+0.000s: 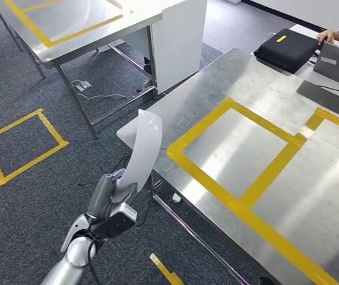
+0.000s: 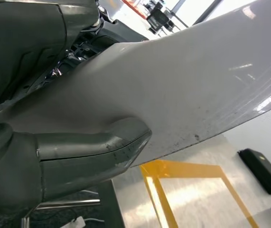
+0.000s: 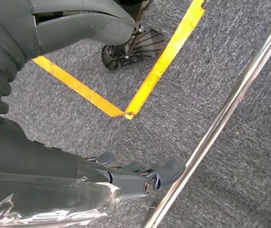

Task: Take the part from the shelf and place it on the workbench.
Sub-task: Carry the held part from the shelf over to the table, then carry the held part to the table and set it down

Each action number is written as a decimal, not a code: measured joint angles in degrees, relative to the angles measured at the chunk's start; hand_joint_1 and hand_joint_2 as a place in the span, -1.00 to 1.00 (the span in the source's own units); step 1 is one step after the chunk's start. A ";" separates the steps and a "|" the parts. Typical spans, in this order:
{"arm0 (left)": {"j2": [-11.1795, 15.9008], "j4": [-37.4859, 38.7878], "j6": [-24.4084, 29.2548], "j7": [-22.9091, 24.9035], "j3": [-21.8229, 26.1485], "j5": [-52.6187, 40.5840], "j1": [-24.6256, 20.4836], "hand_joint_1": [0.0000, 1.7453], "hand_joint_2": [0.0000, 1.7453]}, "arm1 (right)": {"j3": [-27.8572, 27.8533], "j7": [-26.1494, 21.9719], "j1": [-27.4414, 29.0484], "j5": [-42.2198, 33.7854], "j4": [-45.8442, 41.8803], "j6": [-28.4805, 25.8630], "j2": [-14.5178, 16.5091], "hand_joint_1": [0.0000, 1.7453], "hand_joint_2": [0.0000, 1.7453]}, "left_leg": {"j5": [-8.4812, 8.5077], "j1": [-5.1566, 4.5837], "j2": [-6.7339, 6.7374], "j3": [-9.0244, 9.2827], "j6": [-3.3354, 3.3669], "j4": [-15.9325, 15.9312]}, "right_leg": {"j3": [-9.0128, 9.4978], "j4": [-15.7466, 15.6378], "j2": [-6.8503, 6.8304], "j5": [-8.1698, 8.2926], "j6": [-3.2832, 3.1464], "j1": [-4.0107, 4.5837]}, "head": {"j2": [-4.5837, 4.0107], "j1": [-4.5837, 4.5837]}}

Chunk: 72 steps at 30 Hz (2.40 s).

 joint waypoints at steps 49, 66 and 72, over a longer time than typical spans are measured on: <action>-1.59 8.69 -1.27 -2.97 -5.19 -5.41 -14.18 1.00 1.00 | -4.22 -0.55 -0.83 8.56 0.02 2.08 -0.14 -1.00 1.00 | 0.42 0.56 -4.58 -0.49 0.83 -0.05 | -1.90 0.07 5.89 1.39 -0.73 0.07 | 0.00 -0.41; -5.02 22.77 3.23 3.28 -5.66 -12.80 -24.62 1.00 1.00 | -5.46 -0.47 -1.62 11.46 0.04 2.82 -0.59 -1.00 1.00 | -2.29 0.32 -0.80 -2.18 -1.06 3.95 | -1.03 -0.10 1.38 1.27 -1.71 -0.12 | 0.00 -0.11; -5.57 26.82 4.43 5.03 -5.70 -15.01 -26.07 1.00 1.00 | -5.88 -0.49 -1.68 11.92 0.04 3.10 -0.59 -1.00 1.00 | -4.86 0.50 -2.09 -7.57 -0.86 14.73 | -1.14 -0.09 3.91 1.46 -2.14 0.11 | 0.00 -0.27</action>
